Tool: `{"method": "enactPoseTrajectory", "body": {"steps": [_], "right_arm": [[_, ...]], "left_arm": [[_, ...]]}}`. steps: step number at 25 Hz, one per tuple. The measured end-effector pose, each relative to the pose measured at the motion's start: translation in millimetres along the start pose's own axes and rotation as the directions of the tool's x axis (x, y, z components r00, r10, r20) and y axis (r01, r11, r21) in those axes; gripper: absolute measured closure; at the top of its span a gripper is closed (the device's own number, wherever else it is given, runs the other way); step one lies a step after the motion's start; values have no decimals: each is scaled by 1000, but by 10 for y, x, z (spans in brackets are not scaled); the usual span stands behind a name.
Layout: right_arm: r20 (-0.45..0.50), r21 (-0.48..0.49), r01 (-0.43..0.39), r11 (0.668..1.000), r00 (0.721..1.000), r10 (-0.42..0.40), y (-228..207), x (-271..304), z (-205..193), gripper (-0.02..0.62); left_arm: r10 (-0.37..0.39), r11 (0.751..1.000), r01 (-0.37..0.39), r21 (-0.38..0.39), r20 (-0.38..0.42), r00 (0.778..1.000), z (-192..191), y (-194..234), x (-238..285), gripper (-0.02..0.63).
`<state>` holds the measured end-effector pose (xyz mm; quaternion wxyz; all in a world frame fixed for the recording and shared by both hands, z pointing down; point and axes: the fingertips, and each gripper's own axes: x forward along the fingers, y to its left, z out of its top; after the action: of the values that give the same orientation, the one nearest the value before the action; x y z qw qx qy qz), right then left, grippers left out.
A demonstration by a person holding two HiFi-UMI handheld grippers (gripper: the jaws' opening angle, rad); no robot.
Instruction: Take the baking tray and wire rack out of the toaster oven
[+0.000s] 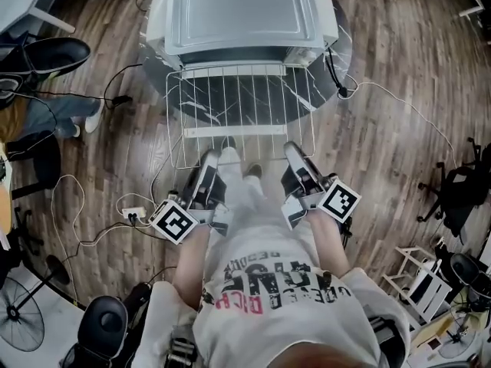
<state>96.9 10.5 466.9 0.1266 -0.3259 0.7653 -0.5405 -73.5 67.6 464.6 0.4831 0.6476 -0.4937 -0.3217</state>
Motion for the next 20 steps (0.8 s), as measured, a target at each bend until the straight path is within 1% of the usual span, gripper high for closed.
{"method": "enactPoseTrajectory", "body": {"steps": [9, 16, 20], "right_arm": [[10, -32, -70, 997, 997, 70, 375, -242, 80, 565], [34, -67, -122, 990, 992, 125, 580, -275, 199, 566], [48, -74, -136, 988, 989, 140, 654, -253, 252, 568]], "left_arm": [[-55, 998, 55, 26, 13, 998, -19, -400, -158, 588], [-102, 994, 101, 46, 27, 994, 36, -591, -142, 588], [-111, 993, 110, 45, 29, 993, 96, -647, -104, 588]]}}
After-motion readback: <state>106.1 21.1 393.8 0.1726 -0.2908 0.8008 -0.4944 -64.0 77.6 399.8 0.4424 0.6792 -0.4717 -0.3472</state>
